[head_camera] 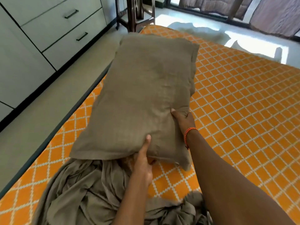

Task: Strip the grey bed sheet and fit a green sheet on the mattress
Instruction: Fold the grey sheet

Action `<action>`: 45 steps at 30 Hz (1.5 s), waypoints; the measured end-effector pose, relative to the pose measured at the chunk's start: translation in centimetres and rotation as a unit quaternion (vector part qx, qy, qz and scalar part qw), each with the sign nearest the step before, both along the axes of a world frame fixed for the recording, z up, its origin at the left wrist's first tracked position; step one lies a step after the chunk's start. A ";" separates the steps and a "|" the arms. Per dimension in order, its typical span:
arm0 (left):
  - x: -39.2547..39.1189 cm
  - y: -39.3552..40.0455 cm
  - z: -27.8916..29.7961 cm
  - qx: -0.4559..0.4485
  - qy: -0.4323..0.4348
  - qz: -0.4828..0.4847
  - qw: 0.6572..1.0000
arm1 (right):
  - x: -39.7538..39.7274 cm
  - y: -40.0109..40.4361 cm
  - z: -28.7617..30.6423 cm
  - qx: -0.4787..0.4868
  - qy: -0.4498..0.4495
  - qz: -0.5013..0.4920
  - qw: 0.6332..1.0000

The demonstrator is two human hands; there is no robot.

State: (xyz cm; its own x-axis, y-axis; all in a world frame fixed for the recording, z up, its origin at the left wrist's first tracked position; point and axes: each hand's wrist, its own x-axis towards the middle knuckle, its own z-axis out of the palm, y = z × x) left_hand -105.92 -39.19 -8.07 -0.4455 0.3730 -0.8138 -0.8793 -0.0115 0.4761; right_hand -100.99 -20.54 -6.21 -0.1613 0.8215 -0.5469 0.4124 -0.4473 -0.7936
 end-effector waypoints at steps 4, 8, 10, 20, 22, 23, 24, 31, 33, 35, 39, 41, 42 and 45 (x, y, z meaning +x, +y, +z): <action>-2.3 1.5 -0.2 -0.001 0.038 0.005 0.999 | -0.3 0.2 -1.9 -0.071 0.029 0.000 0.997; -3.7 1.5 -2.1 -0.037 0.058 -0.003 0.998 | 0.0 -0.2 -3.0 -0.061 0.040 -0.017 0.997; -4.3 0.9 -2.8 -0.025 0.061 -0.028 0.997 | 0.5 -1.3 -3.3 -0.028 0.051 -0.046 0.997; -1.7 -2.2 -3.3 -0.017 0.048 -0.114 0.992 | 5.7 -6.3 -3.9 0.035 0.026 -0.123 0.991; -0.7 -2.5 -3.4 -0.014 0.060 -0.113 0.992 | 7.2 -6.7 -3.7 0.016 0.045 -0.089 0.995; -0.2 -2.6 -3.2 -0.011 0.070 -0.111 0.991 | 7.9 -6.8 -3.5 0.005 0.057 -0.070 0.996; 0.8 -2.7 -3.0 -0.013 0.083 -0.103 0.991 | 8.8 -6.9 -3.4 -0.003 0.061 -0.058 0.996; 11.3 -2.5 -2.1 -0.112 0.186 -0.095 0.972 | 16.0 -10.2 -2.0 0.083 -0.066 -0.063 0.992; 15.2 -2.6 -1.3 -0.164 0.268 -0.170 0.934 | 18.3 -11.7 -1.1 0.100 -0.077 -0.093 0.988; 20.5 -3.0 0.0 -0.178 0.349 -0.277 0.877 | 22.1 -13.2 -0.3 0.105 -0.069 -0.107 0.986; 26.7 -4.7 1.6 -0.116 0.436 -0.372 0.812 | 28.6 -16.1 0.8 0.118 -0.068 -0.091 0.986; 30.1 -5.5 2.9 -0.111 0.500 -0.384 0.769 | 33.0 -17.0 1.4 0.124 -0.079 -0.090 0.985; 32.0 -5.9 3.7 -0.110 0.531 -0.383 0.747 | 35.4 -17.3 1.6 0.122 -0.085 -0.091 0.985; 37.1 -7.3 6.0 -0.085 0.590 -0.364 0.716 | 41.8 -18.7 1.6 0.112 -0.093 -0.127 0.981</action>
